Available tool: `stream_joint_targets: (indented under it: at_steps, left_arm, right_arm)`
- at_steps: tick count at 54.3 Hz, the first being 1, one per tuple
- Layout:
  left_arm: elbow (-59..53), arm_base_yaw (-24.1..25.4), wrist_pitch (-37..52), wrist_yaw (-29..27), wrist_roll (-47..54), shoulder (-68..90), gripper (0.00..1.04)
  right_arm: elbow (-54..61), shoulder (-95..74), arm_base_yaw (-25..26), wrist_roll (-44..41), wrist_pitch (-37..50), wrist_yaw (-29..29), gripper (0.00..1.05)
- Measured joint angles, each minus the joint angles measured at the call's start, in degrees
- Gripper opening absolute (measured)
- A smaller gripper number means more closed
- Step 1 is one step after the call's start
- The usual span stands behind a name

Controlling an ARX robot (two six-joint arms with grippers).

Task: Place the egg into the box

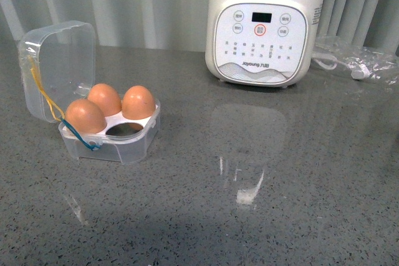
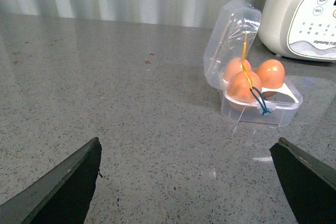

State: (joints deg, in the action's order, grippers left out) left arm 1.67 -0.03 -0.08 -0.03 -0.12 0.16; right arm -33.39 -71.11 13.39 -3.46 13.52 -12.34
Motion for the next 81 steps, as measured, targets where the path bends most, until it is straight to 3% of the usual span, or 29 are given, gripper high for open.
stream_joint_targets:
  at_steps: [7,16,33,43,57,81]
  left_arm:
    - [0.0,0.0,0.0,0.0,0.0,0.0,0.98]
    - [0.0,0.0,0.0,0.0,0.0,0.0,0.98]
    - [0.0,0.0,0.0,0.0,0.0,0.0,0.98]
    - [0.0,0.0,0.0,0.0,0.0,0.0,0.98]
    - [0.0,0.0,0.0,0.0,0.0,0.0,0.98]
    - [0.0,0.0,0.0,0.0,0.0,0.0,0.98]
  right_arm:
    - [-0.1,2.1,-1.0,-0.1,-1.2,0.3,0.42]
    - [-4.8,3.8,-7.0,0.9,-1.6,1.1,0.42]
    - [-21.1,-11.9,-33.5,6.8,2.0,-4.8,0.41]
    - [-23.9,-17.5,-43.6,4.2,0.6,-9.1,0.41]
    - [-23.9,-20.2,-45.7,-1.5,-1.6,-9.3,0.41]
    - [-30.9,-26.9,-47.1,-4.2,-5.5,-7.2,0.41]
